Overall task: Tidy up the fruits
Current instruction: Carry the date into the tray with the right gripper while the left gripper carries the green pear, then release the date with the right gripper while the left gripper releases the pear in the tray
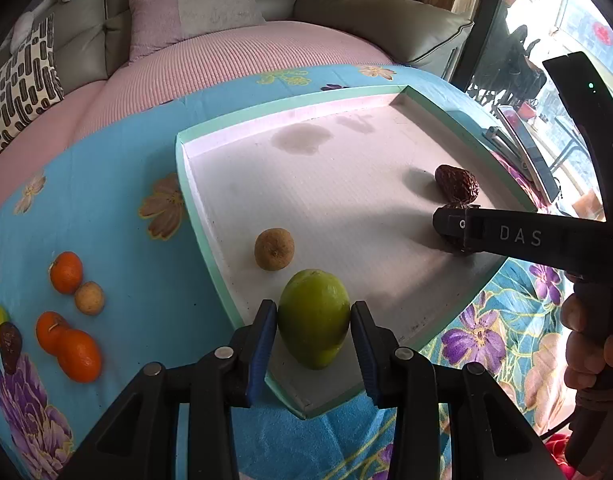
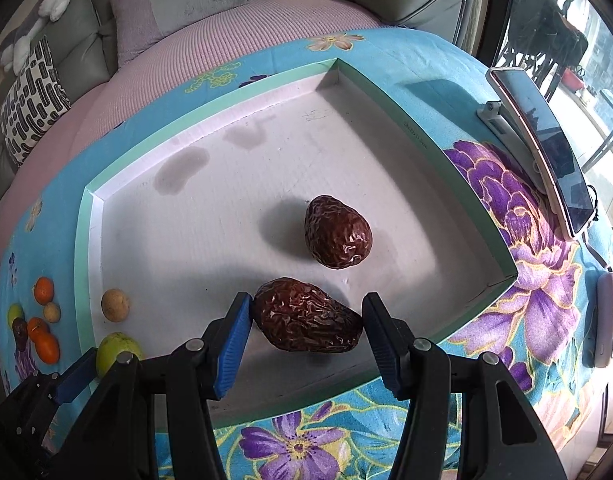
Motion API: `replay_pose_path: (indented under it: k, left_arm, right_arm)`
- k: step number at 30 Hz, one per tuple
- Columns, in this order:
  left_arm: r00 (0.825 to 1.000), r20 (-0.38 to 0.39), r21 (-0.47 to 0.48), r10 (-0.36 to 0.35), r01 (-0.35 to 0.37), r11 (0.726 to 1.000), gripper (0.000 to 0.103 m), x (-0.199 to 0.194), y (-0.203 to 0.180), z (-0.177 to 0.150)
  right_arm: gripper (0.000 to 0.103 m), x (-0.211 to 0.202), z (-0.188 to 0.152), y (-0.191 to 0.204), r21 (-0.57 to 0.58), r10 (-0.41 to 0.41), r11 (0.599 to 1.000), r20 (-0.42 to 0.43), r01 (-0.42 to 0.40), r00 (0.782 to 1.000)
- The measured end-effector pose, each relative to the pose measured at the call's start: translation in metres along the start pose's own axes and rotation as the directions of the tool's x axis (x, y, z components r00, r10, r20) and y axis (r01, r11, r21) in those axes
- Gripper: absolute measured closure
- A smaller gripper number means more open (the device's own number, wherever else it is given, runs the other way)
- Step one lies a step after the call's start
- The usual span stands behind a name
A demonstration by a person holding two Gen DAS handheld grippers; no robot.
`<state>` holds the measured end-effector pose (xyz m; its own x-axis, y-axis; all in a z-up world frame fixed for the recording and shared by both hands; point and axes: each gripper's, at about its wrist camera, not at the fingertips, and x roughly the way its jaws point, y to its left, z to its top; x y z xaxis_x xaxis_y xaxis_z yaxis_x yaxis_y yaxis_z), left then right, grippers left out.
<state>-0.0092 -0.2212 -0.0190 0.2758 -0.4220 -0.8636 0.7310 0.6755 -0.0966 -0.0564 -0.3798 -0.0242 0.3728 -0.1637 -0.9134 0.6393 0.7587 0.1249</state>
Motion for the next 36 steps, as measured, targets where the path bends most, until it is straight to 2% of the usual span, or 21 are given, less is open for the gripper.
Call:
replay_pose_path:
  k: [15,28,33,36]
  left_arm:
    - [1.0,0.0,-0.002,0.009,-0.009,1.0,0.059,0.0,0.001,0.0]
    - [0.998,0.058,-0.041,0.037,-0.035,0.999,0.042,-0.019,0.014,0.007]
    - [0.994,0.067,-0.094,0.092,-0.085,0.992,0.029,-0.023,0.031,0.01]
    - [0.989,0.05,-0.122,0.138,-0.131,0.984,0.027,-0.02,0.04,0.009]
  right_arm:
    - [0.044,0.009,0.001,-0.002,0.011,0.003,1.0,-0.026,-0.003,1.0]
    - [0.04,0.012,0.004,-0.003,0.018,-0.001,1.0,-0.025,0.001,1.0]
    - [0.037,0.008,0.003,-0.003,0.013,-0.005,1.0,-0.016,0.005,1.0]
    - [0.035,0.008,0.003,-0.001,0.005,-0.006,1.0,-0.011,0.006,1.0]
